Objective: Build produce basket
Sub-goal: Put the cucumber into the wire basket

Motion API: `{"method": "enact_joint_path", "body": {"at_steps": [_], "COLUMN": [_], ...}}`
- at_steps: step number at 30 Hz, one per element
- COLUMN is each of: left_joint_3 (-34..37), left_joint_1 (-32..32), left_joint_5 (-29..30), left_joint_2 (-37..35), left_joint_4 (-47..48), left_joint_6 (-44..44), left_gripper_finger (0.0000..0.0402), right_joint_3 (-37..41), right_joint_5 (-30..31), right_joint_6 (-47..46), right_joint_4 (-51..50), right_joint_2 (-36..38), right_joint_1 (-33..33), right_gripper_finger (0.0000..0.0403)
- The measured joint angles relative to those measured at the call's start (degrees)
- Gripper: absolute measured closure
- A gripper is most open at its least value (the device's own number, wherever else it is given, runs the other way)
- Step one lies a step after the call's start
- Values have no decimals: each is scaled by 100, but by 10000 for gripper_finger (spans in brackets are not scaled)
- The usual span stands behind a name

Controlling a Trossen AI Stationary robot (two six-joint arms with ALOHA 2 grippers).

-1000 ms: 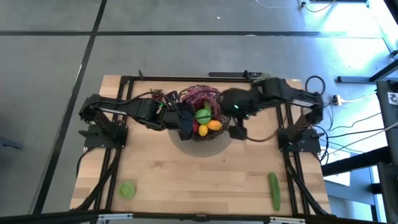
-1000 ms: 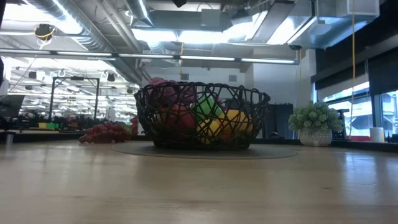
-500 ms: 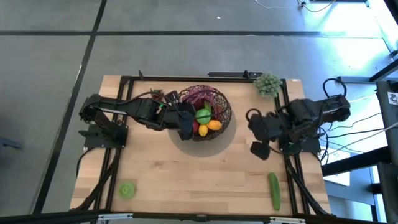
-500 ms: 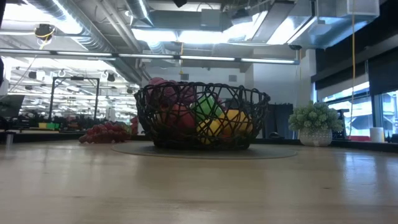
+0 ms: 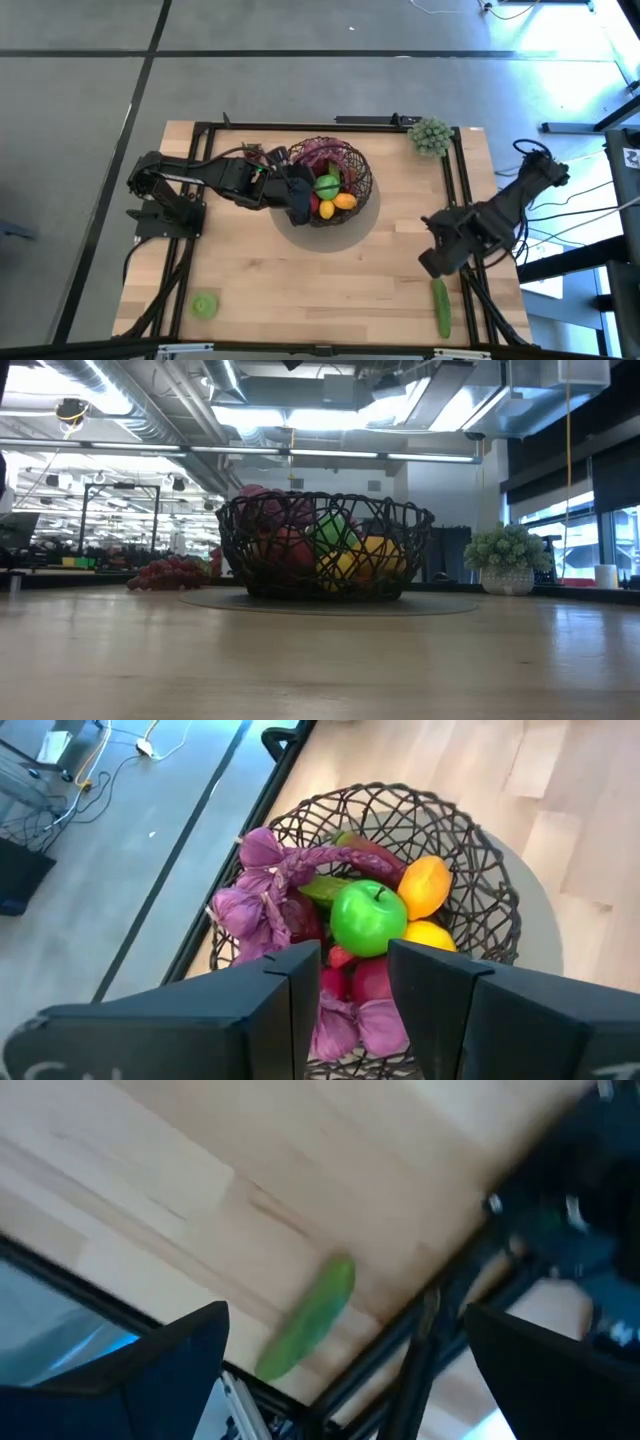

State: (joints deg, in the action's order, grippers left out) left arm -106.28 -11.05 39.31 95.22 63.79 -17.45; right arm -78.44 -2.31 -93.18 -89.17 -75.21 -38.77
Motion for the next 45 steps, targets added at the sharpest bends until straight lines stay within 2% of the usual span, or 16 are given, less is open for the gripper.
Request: {"method": "enact_joint_path", "body": {"at_steps": [5, 10, 19, 26, 33, 42, 45], "left_joint_3": [0, 0, 0, 0, 0, 0, 0], "left_joint_1": [-51, -180, -458, -479, -479, -490, -492], "left_joint_5": [-514, -1231, -1655, -1653, -1651, -1650, -1650], "left_joint_2": [0, 0, 0, 0, 0, 0, 0], "left_joint_4": [-50, -84, -781, -800, -800, -797, -797], "left_joint_6": [128, 818, 1517, 1502, 1495, 1486, 1486], "left_gripper_finger": [292, 292, 292, 292, 292, 291, 291], "right_joint_3": [612, 1414, 2719, 3330, 3926, 4049, 4021], "right_joint_5": [-172, -367, -511, -494, -508, -464, -488], "right_joint_6": [-1091, -2030, -3406, -3725, -3599, -3610, -3114], "right_joint_4": [446, 1722, 3620, 4274, 5095, 5164, 5260], "right_joint_2": [55, 50, -122, -218, -200, -203, -211], "right_joint_1": [-625, -1096, -1760, -1976, -1977, -1973, -1980], "right_gripper_finger": [3, 3, 3, 3, 3, 3, 3]}}
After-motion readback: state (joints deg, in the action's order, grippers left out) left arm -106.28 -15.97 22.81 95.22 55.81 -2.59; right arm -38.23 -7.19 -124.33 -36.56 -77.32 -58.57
